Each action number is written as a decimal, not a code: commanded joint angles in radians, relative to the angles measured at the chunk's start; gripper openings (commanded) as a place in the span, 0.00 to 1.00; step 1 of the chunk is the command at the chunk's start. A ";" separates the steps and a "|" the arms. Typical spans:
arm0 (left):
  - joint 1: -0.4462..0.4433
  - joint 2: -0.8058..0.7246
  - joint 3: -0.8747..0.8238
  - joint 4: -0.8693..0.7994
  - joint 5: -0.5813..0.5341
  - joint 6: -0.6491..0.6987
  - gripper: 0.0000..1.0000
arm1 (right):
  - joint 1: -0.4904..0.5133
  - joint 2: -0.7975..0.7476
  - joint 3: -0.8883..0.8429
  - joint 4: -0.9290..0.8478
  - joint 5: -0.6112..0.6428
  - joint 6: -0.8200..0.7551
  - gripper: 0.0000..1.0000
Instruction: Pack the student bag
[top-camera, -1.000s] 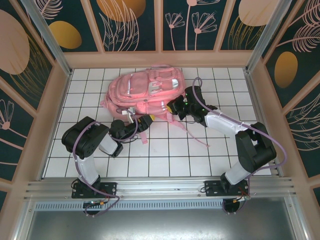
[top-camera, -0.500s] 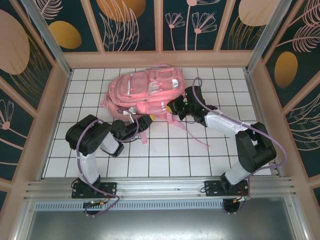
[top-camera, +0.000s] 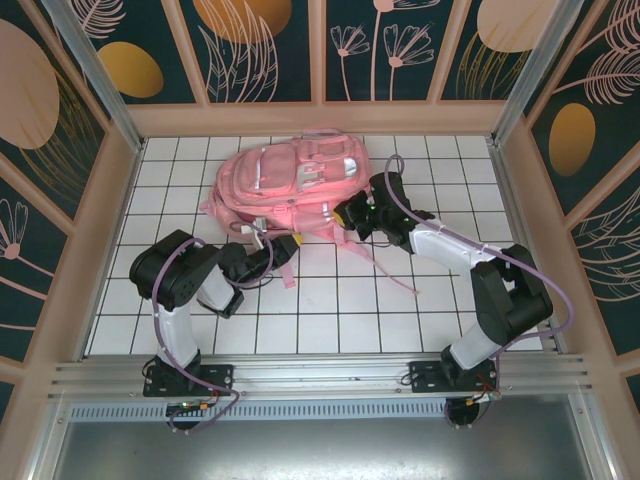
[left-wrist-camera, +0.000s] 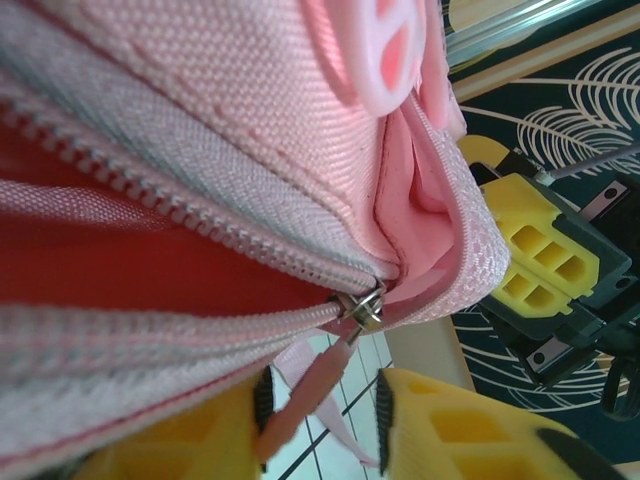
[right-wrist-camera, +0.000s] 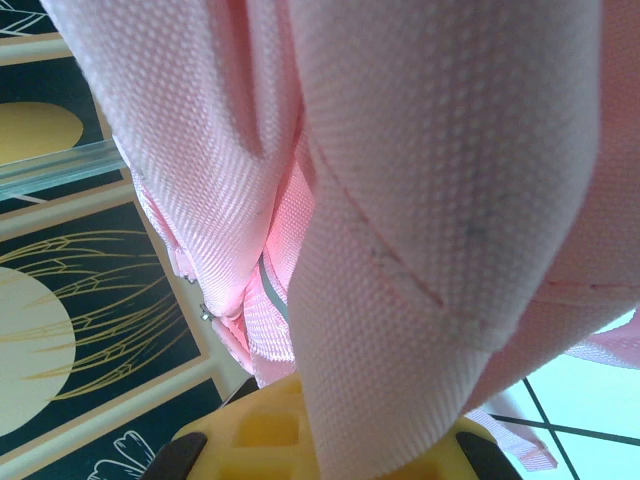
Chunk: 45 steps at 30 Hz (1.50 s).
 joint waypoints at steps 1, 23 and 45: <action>0.006 0.002 -0.004 0.143 0.041 -0.006 0.28 | 0.008 -0.079 0.051 0.106 -0.017 -0.033 0.00; 0.003 -0.355 0.087 -0.866 -0.013 0.348 0.00 | -0.079 -0.010 0.062 -0.105 0.129 -0.287 0.00; -0.041 -0.434 0.201 -1.306 -0.169 0.478 0.00 | -0.266 0.081 0.139 -0.247 0.288 -0.447 0.00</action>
